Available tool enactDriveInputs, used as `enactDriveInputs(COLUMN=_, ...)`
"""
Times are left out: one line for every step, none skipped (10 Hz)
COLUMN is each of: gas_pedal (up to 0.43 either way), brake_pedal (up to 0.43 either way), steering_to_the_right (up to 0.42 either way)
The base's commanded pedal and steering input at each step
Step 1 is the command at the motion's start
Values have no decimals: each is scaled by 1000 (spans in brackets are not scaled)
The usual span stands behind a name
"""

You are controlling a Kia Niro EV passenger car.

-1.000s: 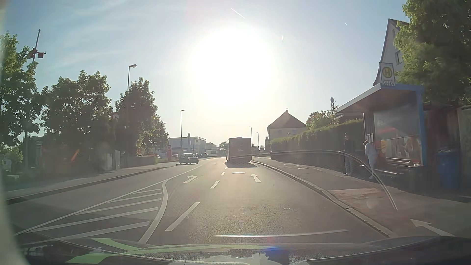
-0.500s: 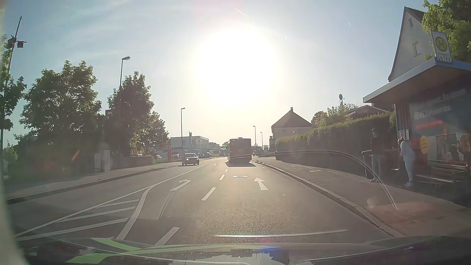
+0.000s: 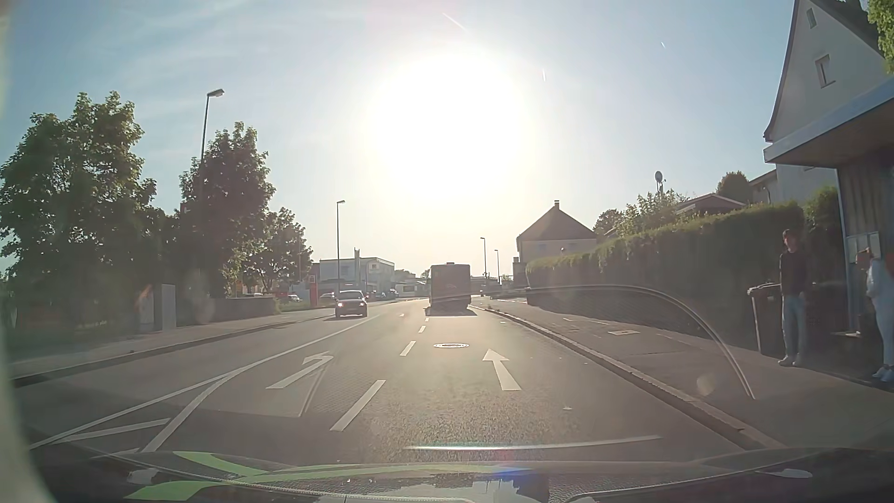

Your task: Follow the waypoints while adhering to traffic rules and regulations

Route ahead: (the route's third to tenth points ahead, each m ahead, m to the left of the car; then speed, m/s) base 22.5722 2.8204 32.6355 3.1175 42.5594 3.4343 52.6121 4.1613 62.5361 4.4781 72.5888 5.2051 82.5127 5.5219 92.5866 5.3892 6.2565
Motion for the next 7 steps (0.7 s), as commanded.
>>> enactDriveInputs(gas_pedal=197, brake_pedal=0, steering_to_the_right=-7)
enactDriveInputs(gas_pedal=197, brake_pedal=0, steering_to_the_right=-8)
enactDriveInputs(gas_pedal=197, brake_pedal=0, steering_to_the_right=-9)
enactDriveInputs(gas_pedal=197, brake_pedal=0, steering_to_the_right=-12)
enactDriveInputs(gas_pedal=197, brake_pedal=0, steering_to_the_right=-16)
enactDriveInputs(gas_pedal=197, brake_pedal=0, steering_to_the_right=-18)
enactDriveInputs(gas_pedal=197, brake_pedal=0, steering_to_the_right=-22)
